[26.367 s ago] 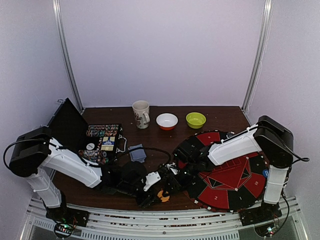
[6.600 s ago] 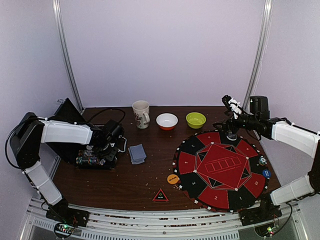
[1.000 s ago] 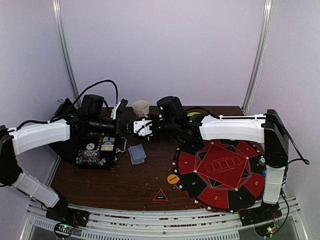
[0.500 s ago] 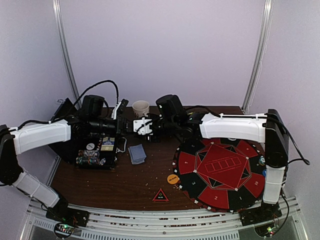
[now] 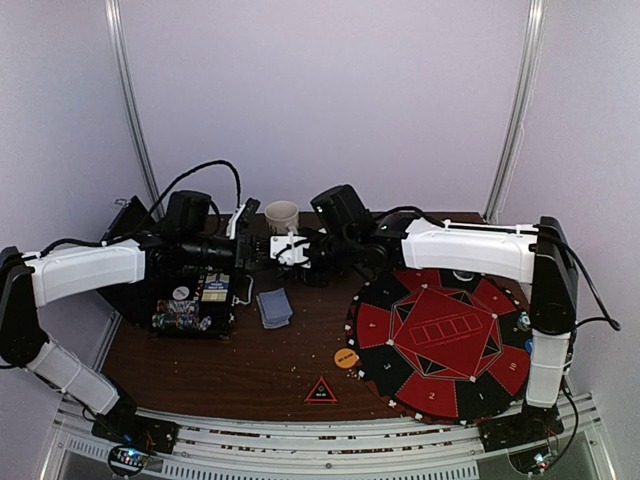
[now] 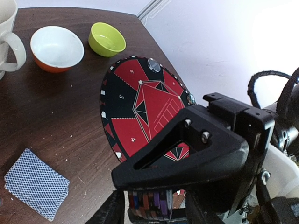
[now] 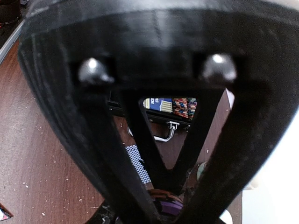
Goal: Distribute texas hold em gaming equipment
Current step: Pass from the left arm to the right
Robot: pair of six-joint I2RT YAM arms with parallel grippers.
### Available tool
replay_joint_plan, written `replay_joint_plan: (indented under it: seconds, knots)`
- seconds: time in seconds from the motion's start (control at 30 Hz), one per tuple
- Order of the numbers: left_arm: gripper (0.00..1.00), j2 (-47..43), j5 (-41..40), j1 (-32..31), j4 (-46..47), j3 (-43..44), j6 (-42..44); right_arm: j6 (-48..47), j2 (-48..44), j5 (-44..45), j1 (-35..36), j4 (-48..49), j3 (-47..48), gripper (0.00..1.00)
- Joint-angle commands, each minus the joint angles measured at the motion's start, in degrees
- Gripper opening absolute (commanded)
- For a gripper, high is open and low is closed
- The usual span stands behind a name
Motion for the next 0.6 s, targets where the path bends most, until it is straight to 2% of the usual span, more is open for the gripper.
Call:
replay_joint_plan:
  seconds: [0.0, 0.33, 0.57]
  knots:
    - [0.46, -0.4, -1.0, 0.2, -2.7, 1.0, 3.3, 4.3, -1.3, 0.8, -1.4, -3.8, 1.2, 0.00]
    - [0.51, -5.0, -6.4, 4.3, -7.9, -2.0, 4.2, 8.4, -12.4, 3.3, -2.5, -6.0, -12.9, 0.00]
    - [0.52, -6.4, -8.7, 4.6, -10.1, -3.3, 6.0, 14.3, -20.7, 3.5, -2.2, -7.8, -27.7, 0.00]
